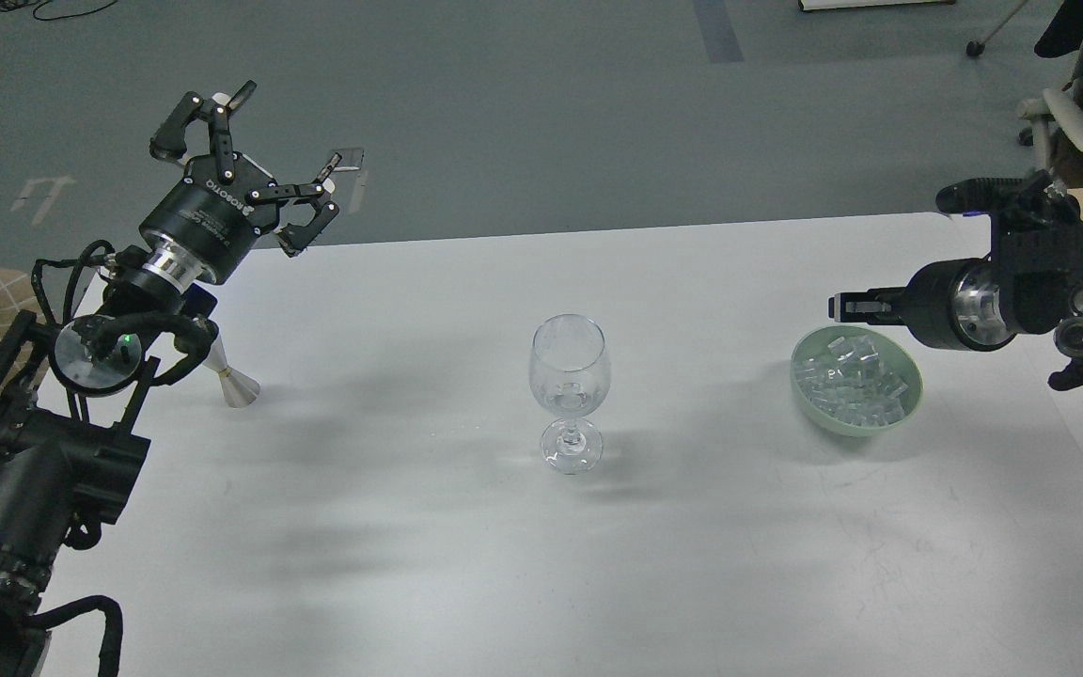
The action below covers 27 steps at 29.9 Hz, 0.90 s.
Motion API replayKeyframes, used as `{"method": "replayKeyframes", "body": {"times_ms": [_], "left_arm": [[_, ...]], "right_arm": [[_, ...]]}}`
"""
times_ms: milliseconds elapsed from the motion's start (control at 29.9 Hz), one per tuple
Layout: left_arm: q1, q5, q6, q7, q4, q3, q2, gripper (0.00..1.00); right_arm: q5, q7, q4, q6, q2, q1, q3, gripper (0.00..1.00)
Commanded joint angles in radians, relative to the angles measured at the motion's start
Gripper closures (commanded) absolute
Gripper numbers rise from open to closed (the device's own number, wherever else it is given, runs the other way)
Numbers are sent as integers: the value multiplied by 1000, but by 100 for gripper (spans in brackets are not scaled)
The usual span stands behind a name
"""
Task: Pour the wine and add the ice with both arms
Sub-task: 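Lift the right gripper from the bowl and carry it over the wine glass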
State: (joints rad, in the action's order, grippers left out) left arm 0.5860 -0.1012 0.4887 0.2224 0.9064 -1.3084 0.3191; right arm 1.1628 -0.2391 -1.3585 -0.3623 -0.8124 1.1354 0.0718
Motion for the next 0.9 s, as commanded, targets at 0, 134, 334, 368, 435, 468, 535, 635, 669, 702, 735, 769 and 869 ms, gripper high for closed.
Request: {"method": "replayKeyframes", "body": {"times_ms": [0, 134, 334, 368, 435, 468, 535, 635, 669, 702, 735, 769, 869], "left_arm": [[-2, 0, 0, 0, -1, 1, 0, 2], [-5, 0, 0, 0, -1, 1, 0, 2], [-3, 0, 0, 0, -1, 0, 1, 2], [-3, 0, 0, 0, -1, 0, 0, 2], [-3, 0, 0, 0, -1, 0, 2, 2], [-3, 0, 0, 0, -1, 0, 2, 2], [-3, 0, 0, 0, -1, 0, 2, 2], [-3, 0, 0, 0, -1, 0, 2, 2], [-3, 0, 0, 0, -1, -2, 2, 2], [-3, 0, 0, 0, -1, -2, 2, 2], [-3, 0, 0, 0, -1, -2, 2, 2], [-3, 0, 0, 0, 0, -2, 2, 2], [-3, 0, 0, 0, -1, -3, 2, 2]], "right_arm": [[0, 0, -17, -47, 6, 70, 11, 100], [0, 0, -30, -95, 15, 133, 48, 100], [0, 0, -31, -126, 73, 196, 100, 100], [0, 0, -31, -126, 79, 205, 103, 100], [0, 0, -33, -126, 102, 228, 106, 100], [0, 0, -37, -126, 117, 245, 106, 100], [0, 0, -45, -126, 137, 265, 108, 100], [0, 0, -60, -126, 165, 285, 112, 100], [0, 0, -70, -126, 179, 291, 112, 100], [0, -2, -79, -126, 191, 297, 112, 100], [0, -2, -79, -126, 191, 297, 112, 100], [0, -2, -88, -126, 202, 300, 112, 100], [0, -2, -112, -126, 220, 313, 111, 100]]}}
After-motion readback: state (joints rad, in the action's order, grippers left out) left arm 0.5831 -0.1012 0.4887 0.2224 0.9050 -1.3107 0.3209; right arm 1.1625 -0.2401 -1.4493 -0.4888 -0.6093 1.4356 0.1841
